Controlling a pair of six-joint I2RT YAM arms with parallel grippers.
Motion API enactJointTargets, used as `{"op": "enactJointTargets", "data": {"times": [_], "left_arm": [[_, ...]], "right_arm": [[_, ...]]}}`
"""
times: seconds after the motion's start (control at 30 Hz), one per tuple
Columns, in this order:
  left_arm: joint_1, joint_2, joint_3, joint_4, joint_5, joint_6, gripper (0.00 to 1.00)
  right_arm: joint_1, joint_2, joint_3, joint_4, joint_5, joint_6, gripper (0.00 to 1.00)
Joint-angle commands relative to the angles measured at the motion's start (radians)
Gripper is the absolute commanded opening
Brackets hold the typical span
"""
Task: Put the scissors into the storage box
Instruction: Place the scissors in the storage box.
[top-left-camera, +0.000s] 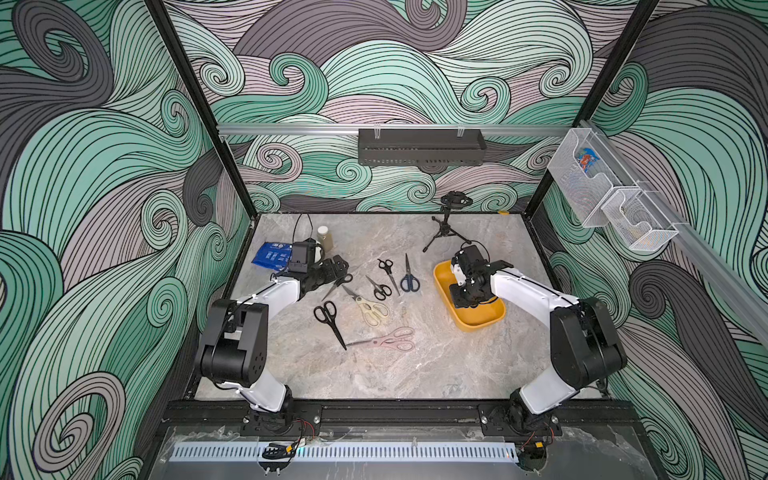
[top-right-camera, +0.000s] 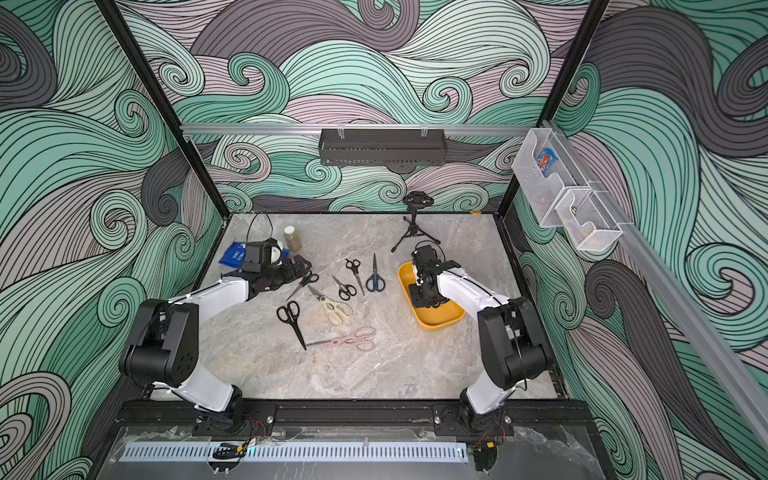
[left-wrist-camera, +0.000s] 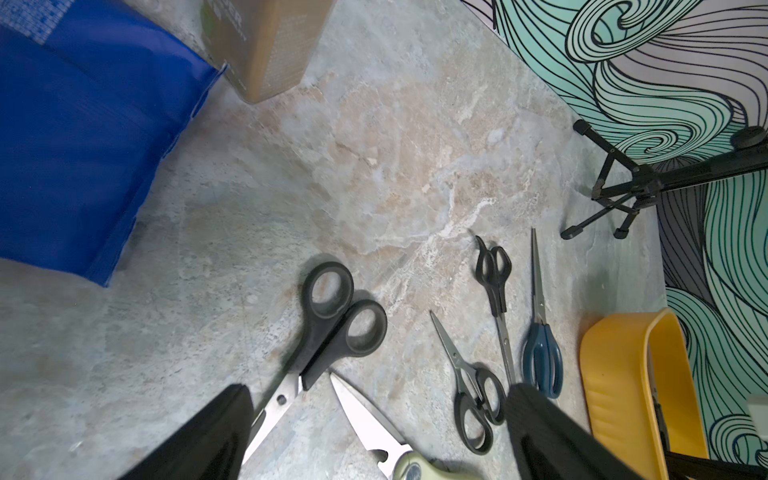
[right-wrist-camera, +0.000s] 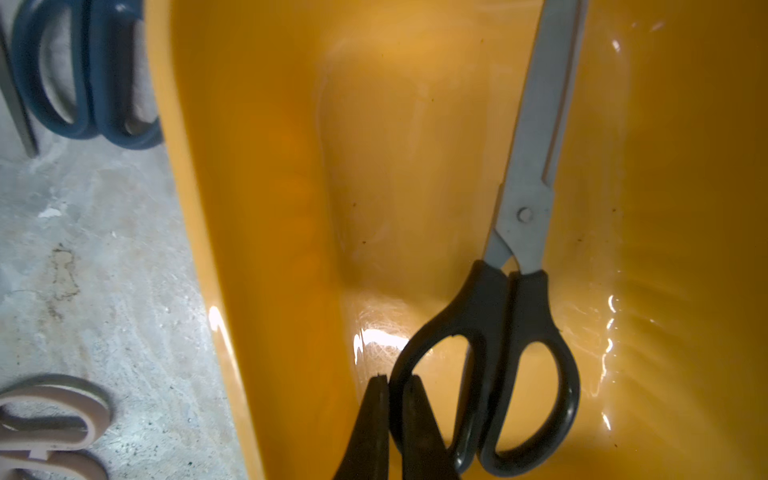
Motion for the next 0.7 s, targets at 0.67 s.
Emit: {"op": "enactJointTargets", "data": {"times": [0.67], "left_arm": [[0.005,-0.005,0.003,0.005,0.014,-0.001,0.98]], "right_arm": [[0.0,-0.037,-0.029,0.061,0.041,0.073,0.36]]}}
